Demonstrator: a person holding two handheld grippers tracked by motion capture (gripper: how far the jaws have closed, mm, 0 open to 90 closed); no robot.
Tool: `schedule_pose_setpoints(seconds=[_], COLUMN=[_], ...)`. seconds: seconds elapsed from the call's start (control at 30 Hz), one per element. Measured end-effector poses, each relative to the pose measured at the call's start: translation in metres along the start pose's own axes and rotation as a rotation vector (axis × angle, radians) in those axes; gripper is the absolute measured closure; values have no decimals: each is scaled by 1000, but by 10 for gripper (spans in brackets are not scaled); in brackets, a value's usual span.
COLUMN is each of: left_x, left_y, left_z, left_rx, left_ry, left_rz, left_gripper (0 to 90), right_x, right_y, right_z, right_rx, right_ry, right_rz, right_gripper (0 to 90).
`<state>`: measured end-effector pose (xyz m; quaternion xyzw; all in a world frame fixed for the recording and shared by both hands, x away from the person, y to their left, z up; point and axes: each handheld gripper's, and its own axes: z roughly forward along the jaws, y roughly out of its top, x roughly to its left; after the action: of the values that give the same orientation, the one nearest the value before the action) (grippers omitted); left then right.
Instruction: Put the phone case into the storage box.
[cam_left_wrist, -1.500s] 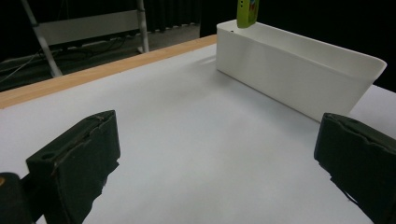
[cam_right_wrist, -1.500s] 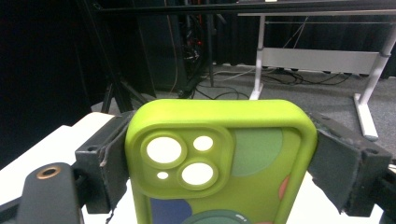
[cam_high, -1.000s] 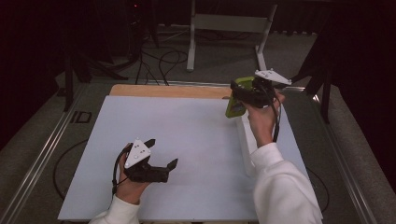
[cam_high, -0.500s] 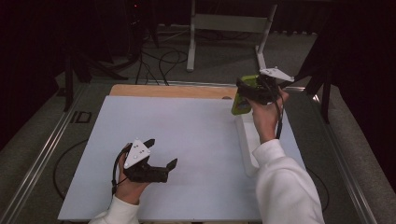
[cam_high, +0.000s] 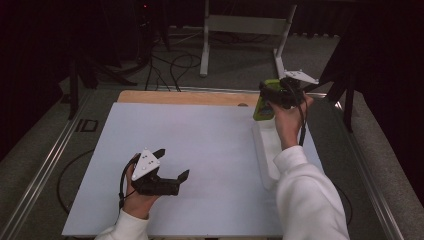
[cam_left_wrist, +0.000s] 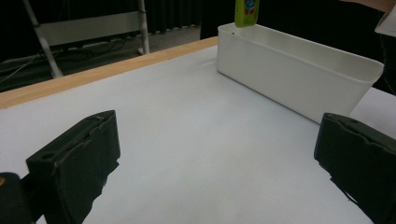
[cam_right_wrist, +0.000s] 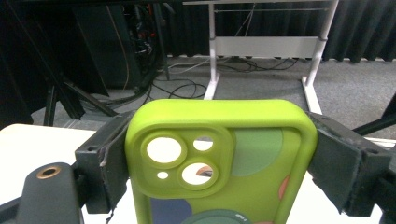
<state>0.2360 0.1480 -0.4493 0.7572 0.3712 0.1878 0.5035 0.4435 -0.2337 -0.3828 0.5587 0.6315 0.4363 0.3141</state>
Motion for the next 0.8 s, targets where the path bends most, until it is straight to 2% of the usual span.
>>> schedule_pose_setpoints(seconds=[0.5,0.53,0.8], left_x=[1,1,1], left_y=[0,0,0], left_z=[-1,0,0], left_rx=[-4,-3,-4], left_ry=[-2,-2,-4], left_rz=[-5,-5,-7], left_gripper=[11,11,11], right_x=[-10,-12,-14], right_y=[-1,-2,-6], right_z=[6,9,17], right_rx=[17,28,43], right_ry=[-38,-58,-72], right_rz=[-6,-19,-23], right_gripper=[156,156,156])
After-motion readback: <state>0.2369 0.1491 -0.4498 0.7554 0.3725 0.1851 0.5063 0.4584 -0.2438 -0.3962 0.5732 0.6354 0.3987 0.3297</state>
